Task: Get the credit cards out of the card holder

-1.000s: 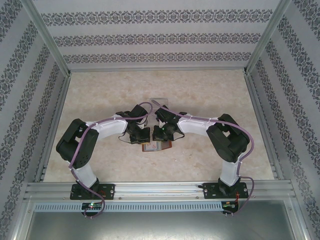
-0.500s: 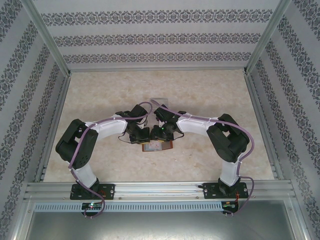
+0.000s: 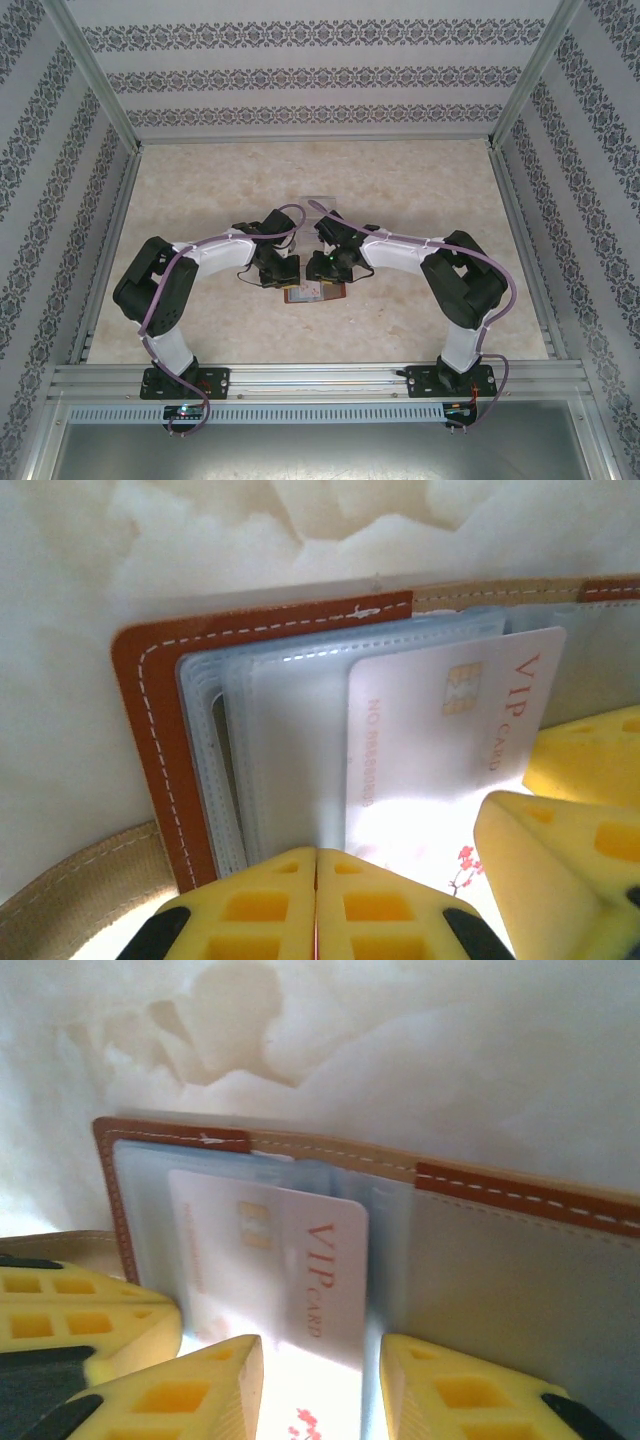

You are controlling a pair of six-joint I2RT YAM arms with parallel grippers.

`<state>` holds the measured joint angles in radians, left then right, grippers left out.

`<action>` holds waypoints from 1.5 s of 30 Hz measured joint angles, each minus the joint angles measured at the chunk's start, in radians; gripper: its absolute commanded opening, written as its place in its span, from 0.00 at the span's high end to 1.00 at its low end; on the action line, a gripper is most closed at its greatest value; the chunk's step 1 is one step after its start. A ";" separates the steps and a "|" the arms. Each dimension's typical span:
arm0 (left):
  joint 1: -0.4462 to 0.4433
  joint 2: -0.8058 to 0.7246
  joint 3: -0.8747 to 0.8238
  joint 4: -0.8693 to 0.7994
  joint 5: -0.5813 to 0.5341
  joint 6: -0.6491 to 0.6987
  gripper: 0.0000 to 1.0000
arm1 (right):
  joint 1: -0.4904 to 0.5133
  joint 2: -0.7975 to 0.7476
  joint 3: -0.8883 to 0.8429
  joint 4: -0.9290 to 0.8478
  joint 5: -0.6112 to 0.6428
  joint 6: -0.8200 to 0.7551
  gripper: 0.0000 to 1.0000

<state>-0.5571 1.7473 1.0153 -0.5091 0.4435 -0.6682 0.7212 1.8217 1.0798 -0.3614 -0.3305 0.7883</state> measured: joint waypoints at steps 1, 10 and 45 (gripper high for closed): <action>0.000 0.001 0.001 -0.001 0.000 0.000 0.92 | 0.000 0.000 -0.003 0.000 0.000 0.000 0.66; 0.000 0.011 0.012 -0.008 0.005 0.007 0.93 | -0.006 0.001 -0.013 0.026 -0.027 0.000 0.72; -0.006 0.028 0.034 -0.023 0.008 0.010 0.93 | -0.052 -0.093 -0.091 0.027 -0.020 -0.032 0.94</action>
<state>-0.5636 1.7756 1.0496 -0.5316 0.4519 -0.6582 0.6693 1.7287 0.9886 -0.3340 -0.3508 0.7559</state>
